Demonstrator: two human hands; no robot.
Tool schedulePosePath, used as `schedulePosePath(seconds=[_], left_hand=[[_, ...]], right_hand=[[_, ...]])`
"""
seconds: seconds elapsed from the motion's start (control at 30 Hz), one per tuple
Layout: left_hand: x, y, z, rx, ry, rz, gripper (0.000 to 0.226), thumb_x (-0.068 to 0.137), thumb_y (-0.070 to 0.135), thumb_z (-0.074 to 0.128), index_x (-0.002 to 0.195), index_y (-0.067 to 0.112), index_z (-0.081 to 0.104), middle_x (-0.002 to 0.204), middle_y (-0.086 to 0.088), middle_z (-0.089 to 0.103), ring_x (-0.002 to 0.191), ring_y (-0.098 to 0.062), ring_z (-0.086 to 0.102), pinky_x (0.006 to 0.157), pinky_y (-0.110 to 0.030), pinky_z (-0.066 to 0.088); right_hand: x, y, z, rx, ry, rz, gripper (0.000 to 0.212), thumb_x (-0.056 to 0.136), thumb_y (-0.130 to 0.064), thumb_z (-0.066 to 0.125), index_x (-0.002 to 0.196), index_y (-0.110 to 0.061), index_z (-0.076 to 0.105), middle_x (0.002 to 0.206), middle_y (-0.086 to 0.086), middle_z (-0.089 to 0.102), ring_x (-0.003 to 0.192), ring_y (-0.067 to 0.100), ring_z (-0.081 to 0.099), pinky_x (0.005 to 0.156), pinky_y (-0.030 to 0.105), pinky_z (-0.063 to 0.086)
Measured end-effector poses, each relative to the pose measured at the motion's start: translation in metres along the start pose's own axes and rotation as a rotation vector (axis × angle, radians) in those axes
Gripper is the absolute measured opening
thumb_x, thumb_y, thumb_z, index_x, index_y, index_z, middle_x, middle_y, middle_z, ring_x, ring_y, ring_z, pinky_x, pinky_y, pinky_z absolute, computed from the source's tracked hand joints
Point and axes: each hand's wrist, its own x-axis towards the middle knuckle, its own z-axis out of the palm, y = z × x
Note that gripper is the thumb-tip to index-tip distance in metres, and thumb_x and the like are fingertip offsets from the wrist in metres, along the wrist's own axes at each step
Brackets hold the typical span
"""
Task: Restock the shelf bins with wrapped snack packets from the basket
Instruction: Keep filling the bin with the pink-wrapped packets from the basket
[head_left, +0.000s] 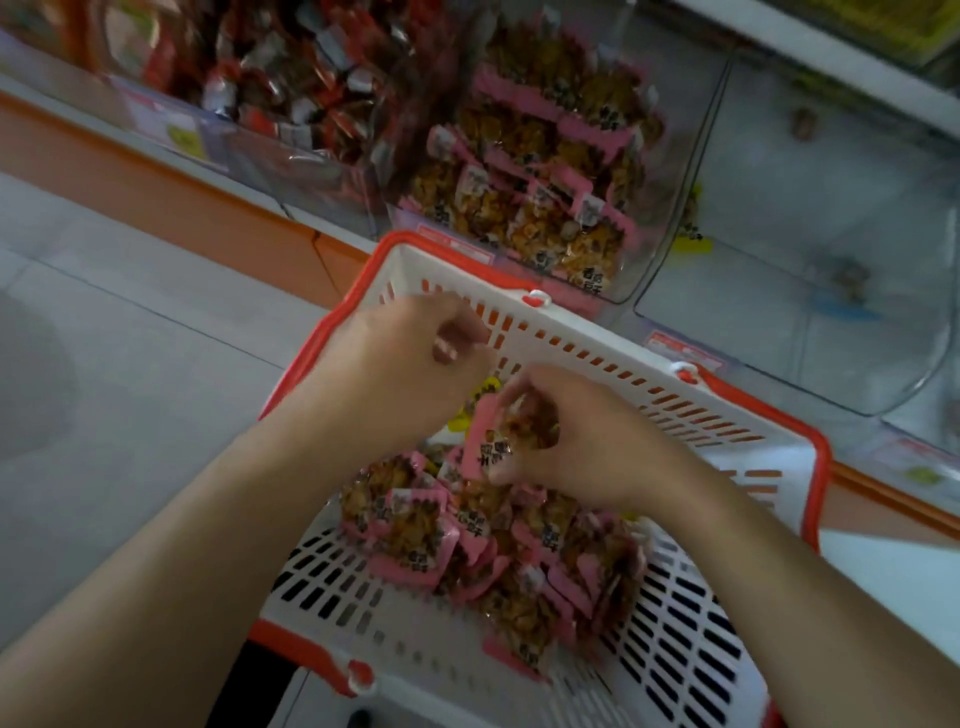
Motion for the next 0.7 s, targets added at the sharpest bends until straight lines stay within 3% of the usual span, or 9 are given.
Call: schedulePosePath(seconds=[0.07, 0.13, 0.23, 0.33, 0.47, 0.6, 0.7], left_hand=[[0.006, 0.002, 0.005, -0.079, -0.216, -0.058, 0.028, 0.088, 0.059, 0.069, 0.109, 0.039, 0.070, 0.099, 0.017, 0.071, 0.087, -0.003, 0.068, 0.077, -0.028, 0.059], [0.011, 0.002, 0.007, -0.131, -0.310, -0.082, 0.026, 0.086, 0.052, 0.077, 0.107, 0.035, 0.076, 0.088, 0.008, 0.076, 0.079, -0.015, 0.074, 0.073, -0.039, 0.063], [0.016, 0.004, 0.007, -0.345, -0.292, -0.109, 0.018, 0.089, 0.032, 0.081, 0.106, 0.027, 0.081, 0.083, 0.000, 0.080, 0.071, -0.018, 0.077, 0.070, -0.034, 0.064], [0.019, 0.010, 0.010, -0.565, -0.173, -0.114, 0.012, 0.093, 0.017, 0.075, 0.102, 0.021, 0.082, 0.080, -0.003, 0.080, 0.068, -0.018, 0.076, 0.068, -0.028, 0.063], [0.026, 0.014, 0.012, -0.717, -0.095, -0.132, 0.004, 0.094, 0.010, 0.072, 0.094, 0.009, 0.076, 0.075, -0.015, 0.076, 0.070, -0.030, 0.077, 0.075, -0.038, 0.066], [0.027, 0.022, 0.013, -0.841, -0.265, -0.156, 0.013, 0.093, 0.002, 0.070, 0.102, -0.003, 0.062, 0.088, -0.027, 0.076, 0.084, -0.037, 0.079, 0.079, -0.035, 0.065], [0.029, 0.024, 0.018, -0.777, -0.335, -0.149, 0.023, 0.090, 0.001, 0.074, 0.108, 0.000, 0.059, 0.094, -0.026, 0.076, 0.091, -0.034, 0.078, 0.079, -0.027, 0.062]], right_hand=[[-0.003, -0.009, -0.014, 0.052, 0.012, -0.055, 0.063, 0.070, -0.054, 0.095, 0.119, -0.046, 0.056, 0.105, -0.023, 0.063, 0.094, -0.002, 0.062, 0.074, 0.027, 0.051], [-0.005, -0.011, -0.023, 0.105, 0.033, -0.110, 0.067, 0.067, -0.051, 0.098, 0.118, -0.049, 0.055, 0.107, -0.021, 0.066, 0.097, -0.002, 0.065, 0.083, 0.034, 0.056], [-0.006, 0.001, -0.034, 0.224, 0.084, -0.132, 0.066, 0.070, -0.051, 0.096, 0.122, -0.052, 0.054, 0.116, -0.019, 0.068, 0.108, 0.004, 0.066, 0.095, 0.042, 0.055], [-0.005, 0.018, -0.044, 0.478, 0.181, -0.141, 0.040, 0.084, -0.046, 0.085, 0.119, -0.045, 0.066, 0.119, -0.012, 0.072, 0.113, 0.010, 0.069, 0.099, 0.044, 0.057], [-0.001, 0.027, -0.054, 0.765, 0.299, -0.089, 0.017, 0.098, -0.010, 0.075, 0.112, -0.020, 0.075, 0.106, 0.008, 0.077, 0.093, 0.024, 0.079, 0.077, 0.038, 0.064], [0.001, 0.028, -0.058, 0.844, 0.394, -0.088, 0.010, 0.099, -0.003, 0.071, 0.104, -0.010, 0.075, 0.094, 0.014, 0.080, 0.081, 0.030, 0.078, 0.066, 0.037, 0.063], [0.004, 0.030, -0.059, 0.820, 0.481, -0.103, 0.014, 0.098, -0.001, 0.073, 0.097, -0.014, 0.078, 0.093, 0.013, 0.079, 0.076, 0.026, 0.074, 0.064, 0.035, 0.059]])
